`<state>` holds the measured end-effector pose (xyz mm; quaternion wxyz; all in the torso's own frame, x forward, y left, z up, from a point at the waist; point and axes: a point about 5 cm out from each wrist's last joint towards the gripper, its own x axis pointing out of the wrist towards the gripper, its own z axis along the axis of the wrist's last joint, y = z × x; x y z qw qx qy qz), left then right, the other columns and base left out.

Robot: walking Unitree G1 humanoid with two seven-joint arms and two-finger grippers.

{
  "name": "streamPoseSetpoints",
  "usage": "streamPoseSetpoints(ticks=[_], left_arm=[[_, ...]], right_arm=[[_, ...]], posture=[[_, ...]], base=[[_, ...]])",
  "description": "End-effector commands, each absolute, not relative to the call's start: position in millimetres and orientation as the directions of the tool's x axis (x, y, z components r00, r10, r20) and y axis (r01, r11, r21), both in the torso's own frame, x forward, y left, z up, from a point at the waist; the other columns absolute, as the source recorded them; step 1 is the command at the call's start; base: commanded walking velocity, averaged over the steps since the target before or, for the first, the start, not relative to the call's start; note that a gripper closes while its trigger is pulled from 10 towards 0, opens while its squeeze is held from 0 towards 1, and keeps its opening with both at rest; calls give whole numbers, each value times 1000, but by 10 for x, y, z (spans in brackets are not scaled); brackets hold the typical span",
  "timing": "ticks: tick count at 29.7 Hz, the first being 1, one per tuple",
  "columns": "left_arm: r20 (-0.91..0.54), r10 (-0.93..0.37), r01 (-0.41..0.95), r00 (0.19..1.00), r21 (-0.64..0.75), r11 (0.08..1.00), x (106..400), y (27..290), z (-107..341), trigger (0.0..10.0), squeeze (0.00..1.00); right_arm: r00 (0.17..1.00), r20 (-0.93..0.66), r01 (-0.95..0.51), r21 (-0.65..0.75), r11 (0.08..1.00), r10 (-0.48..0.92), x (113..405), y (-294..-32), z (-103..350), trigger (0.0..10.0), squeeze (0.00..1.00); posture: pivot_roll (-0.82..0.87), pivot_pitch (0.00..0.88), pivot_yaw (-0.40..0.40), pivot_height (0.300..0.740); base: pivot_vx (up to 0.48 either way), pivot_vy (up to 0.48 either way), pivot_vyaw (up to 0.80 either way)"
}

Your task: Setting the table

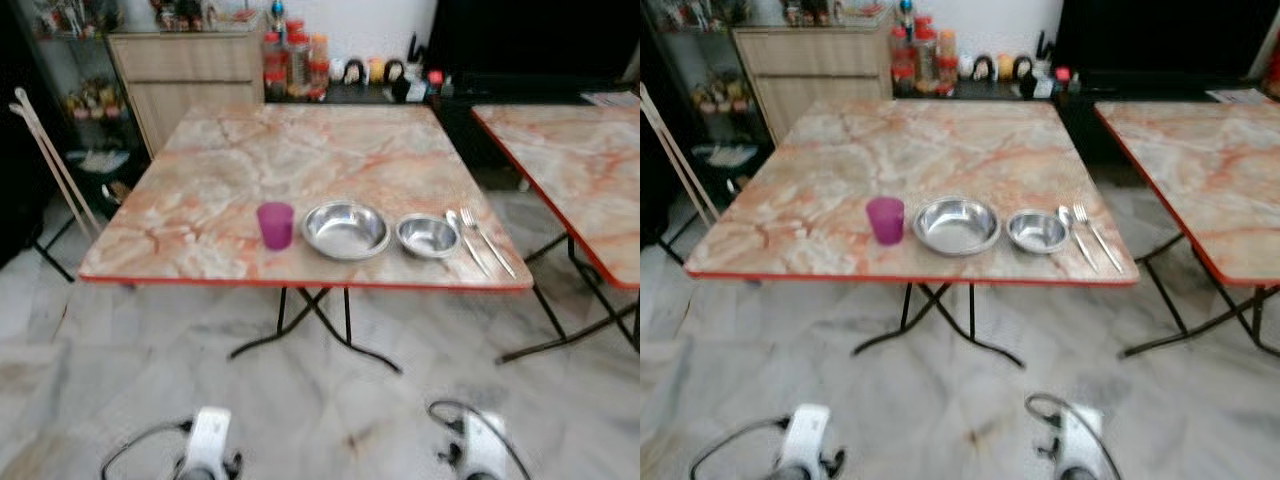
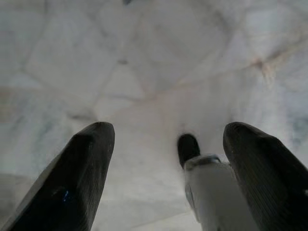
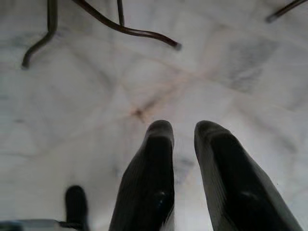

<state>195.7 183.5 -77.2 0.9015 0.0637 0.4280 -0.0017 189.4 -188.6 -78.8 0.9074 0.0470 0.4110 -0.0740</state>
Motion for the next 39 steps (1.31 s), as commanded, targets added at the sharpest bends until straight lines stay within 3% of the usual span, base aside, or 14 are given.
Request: streamPoseSetpoints(ticks=[1,13,39], left_arm=[[-774,21,87,633,98,991,1989,1732,-768,10000,0],[-769,16,82,640,90,993,2023,1728,-750,10000,0],[-776,33,106,630,128,986,1988,1786,-764,10000,0]], right_arm=[[635,-761,193,-8,981,-131,1820,-2020,-804,10000,0],[628,-766,209,-4,978,-137,1807,-2007,-814,10000,0],[619,-774,218,5,976,-134,1769,-1952,-841,10000,0]], posture=[[1,0,-21,740],[21,0,-22,740],[13,0,-1,740]], base=[[304,0,0],[297,0,0],[43,0,0]])
